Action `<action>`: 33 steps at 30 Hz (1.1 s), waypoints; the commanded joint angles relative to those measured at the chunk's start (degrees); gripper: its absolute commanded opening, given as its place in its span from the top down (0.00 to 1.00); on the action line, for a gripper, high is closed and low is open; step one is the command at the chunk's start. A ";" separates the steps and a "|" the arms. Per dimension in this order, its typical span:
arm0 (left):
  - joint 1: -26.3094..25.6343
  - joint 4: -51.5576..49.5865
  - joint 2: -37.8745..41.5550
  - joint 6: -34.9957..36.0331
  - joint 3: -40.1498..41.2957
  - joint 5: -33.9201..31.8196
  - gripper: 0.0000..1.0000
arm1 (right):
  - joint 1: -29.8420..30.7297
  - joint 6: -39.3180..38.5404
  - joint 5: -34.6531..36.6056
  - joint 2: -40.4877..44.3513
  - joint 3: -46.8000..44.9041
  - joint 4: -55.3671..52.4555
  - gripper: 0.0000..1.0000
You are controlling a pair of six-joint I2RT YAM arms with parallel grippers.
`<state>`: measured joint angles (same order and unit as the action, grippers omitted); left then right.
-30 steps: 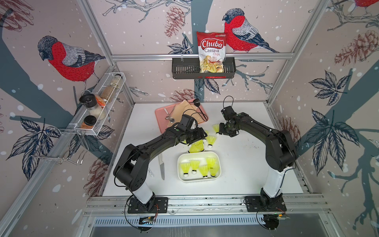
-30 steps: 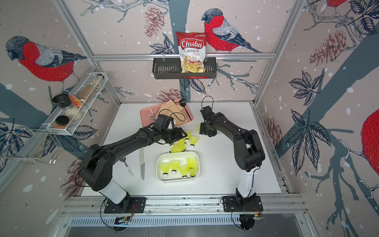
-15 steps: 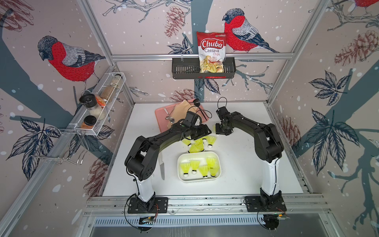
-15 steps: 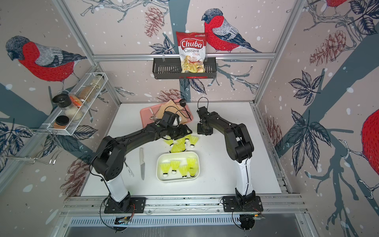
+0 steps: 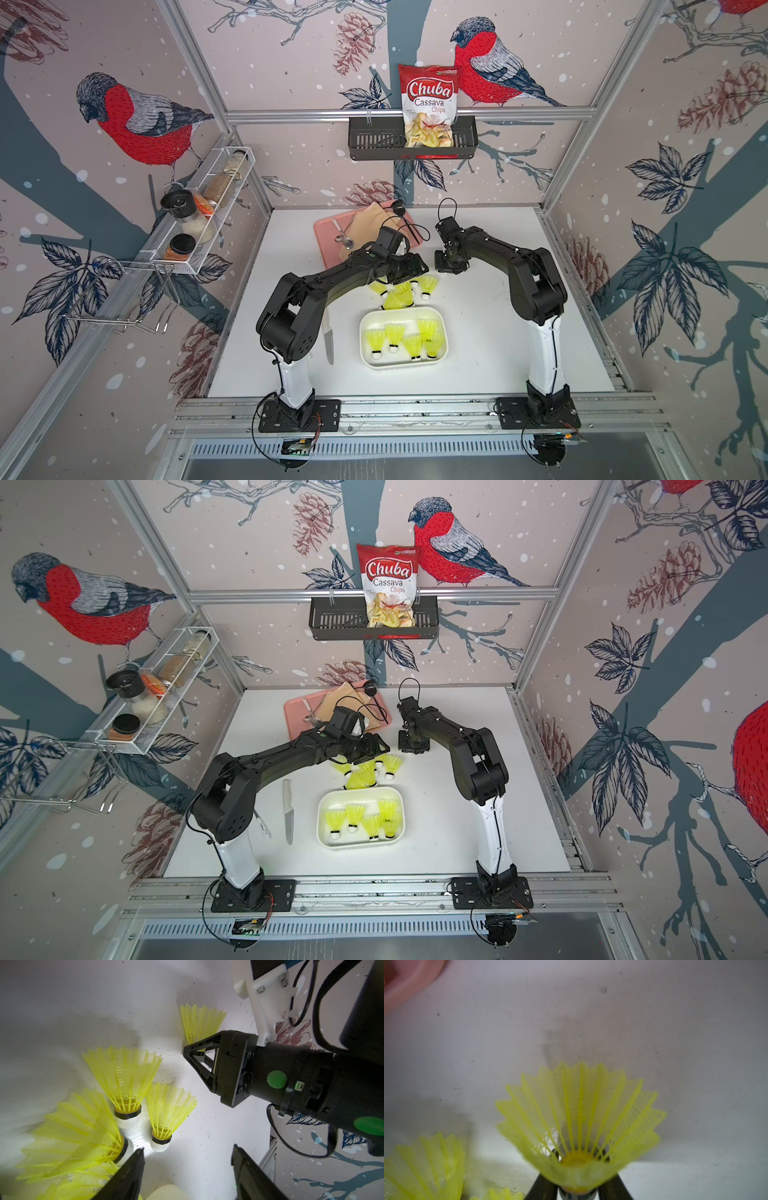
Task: Put the shuttlecocks into the storage box
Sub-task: Pick up the shuttlecock at the center of the board.
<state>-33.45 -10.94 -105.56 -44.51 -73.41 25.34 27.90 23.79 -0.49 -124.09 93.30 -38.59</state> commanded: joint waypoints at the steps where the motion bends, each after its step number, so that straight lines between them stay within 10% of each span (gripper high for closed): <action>1: 0.14 1.81 -0.09 0.85 -0.71 0.40 0.31 | 0.25 -0.26 0.65 0.26 0.03 -0.42 0.75; 22: 0.10 -4.07 11.36 1.48 0.99 -5.33 0.32 | 3.71 2.13 2.25 16.87 -3.07 -5.15 0.82; 33: 0.06 -15.19 32.31 6.01 13.43 -2.69 0.32 | 25.21 16.84 8.16 28.59 -8.65 -9.07 0.82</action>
<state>-33.45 -21.21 -77.38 -41.25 -62.48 22.00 49.43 33.54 4.71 -96.97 85.84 -45.60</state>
